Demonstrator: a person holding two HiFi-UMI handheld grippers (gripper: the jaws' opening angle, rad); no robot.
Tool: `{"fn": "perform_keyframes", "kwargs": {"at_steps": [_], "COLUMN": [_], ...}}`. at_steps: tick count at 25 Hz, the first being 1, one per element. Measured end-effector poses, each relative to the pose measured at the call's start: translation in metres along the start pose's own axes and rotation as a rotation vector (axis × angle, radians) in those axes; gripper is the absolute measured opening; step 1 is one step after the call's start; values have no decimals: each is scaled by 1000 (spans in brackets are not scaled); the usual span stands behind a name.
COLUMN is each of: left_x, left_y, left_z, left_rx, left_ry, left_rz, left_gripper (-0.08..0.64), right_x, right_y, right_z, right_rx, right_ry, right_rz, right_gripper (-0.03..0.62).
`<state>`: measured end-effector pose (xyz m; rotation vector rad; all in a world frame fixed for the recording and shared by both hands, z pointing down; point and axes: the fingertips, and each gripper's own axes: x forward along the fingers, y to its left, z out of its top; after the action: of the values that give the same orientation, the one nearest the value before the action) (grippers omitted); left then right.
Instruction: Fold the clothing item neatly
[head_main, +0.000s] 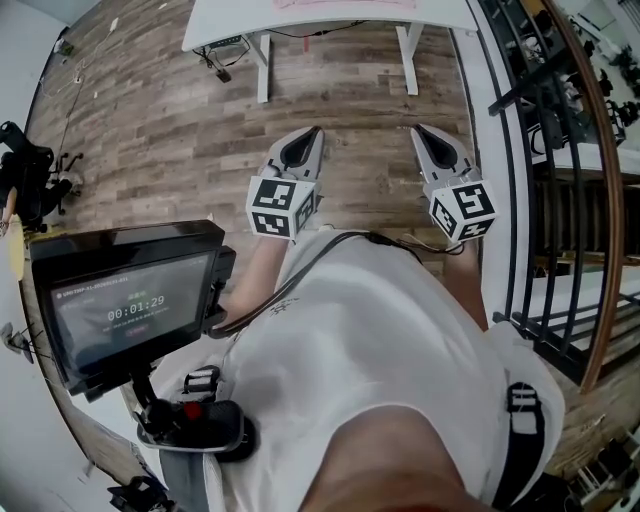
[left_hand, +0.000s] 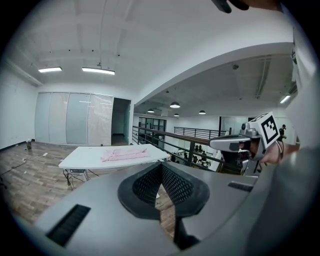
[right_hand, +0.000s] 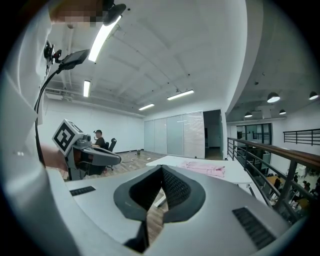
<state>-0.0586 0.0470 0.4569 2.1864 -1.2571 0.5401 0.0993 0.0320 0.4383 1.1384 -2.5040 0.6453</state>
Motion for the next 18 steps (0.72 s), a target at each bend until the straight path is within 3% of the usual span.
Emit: {"fn": "perform_keyframes", "kwargs": {"at_steps": [18], "left_x": [4], "left_y": [-7], "left_z": [0], "left_rx": [8], "left_ry": [10], "left_rz": [-18], "left_gripper": [2], "right_x": [-10], "right_y": [-6], "right_z": [2], "right_rx": [-1], "right_ry": [5], "right_rz": [-23], "right_gripper": [3]}}
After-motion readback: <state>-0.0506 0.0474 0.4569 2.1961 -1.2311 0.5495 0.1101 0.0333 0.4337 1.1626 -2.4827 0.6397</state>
